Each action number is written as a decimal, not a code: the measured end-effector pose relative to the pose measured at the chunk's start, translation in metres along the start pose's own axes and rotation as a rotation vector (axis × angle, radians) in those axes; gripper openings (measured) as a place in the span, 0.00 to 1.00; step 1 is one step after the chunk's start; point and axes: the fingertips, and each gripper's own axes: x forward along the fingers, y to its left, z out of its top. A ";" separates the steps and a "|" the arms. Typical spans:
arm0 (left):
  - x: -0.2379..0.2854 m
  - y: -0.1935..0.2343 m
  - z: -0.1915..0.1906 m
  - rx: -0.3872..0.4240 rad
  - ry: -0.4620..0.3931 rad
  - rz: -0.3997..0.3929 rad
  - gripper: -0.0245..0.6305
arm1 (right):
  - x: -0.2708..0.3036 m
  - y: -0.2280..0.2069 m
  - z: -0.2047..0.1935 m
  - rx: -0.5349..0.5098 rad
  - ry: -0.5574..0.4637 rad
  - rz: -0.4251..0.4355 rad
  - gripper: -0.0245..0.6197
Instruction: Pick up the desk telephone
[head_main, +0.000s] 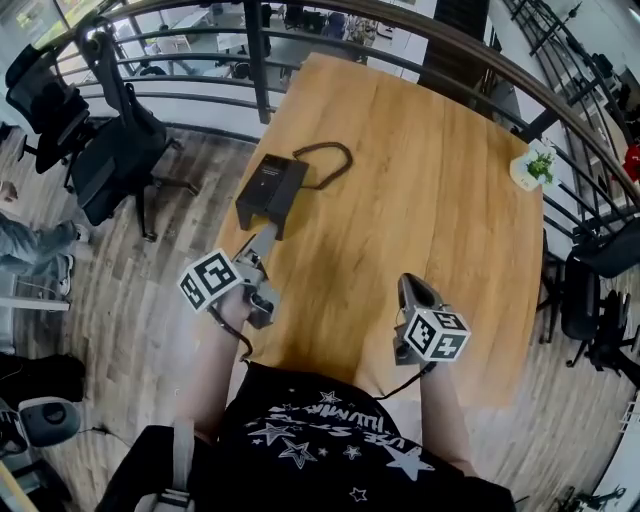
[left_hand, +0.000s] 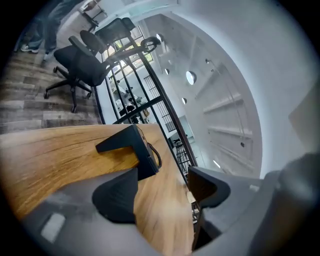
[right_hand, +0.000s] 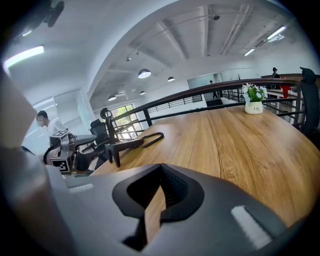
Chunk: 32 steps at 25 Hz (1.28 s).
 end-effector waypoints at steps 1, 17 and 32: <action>0.005 0.002 0.003 -0.006 -0.003 0.003 0.53 | 0.001 -0.001 0.000 0.001 0.002 -0.006 0.04; 0.054 0.033 0.019 -0.191 -0.042 0.033 0.55 | 0.016 -0.014 0.000 0.029 0.050 -0.055 0.04; 0.091 0.044 0.030 -0.227 -0.045 0.060 0.54 | 0.029 -0.018 -0.006 0.058 0.082 -0.081 0.04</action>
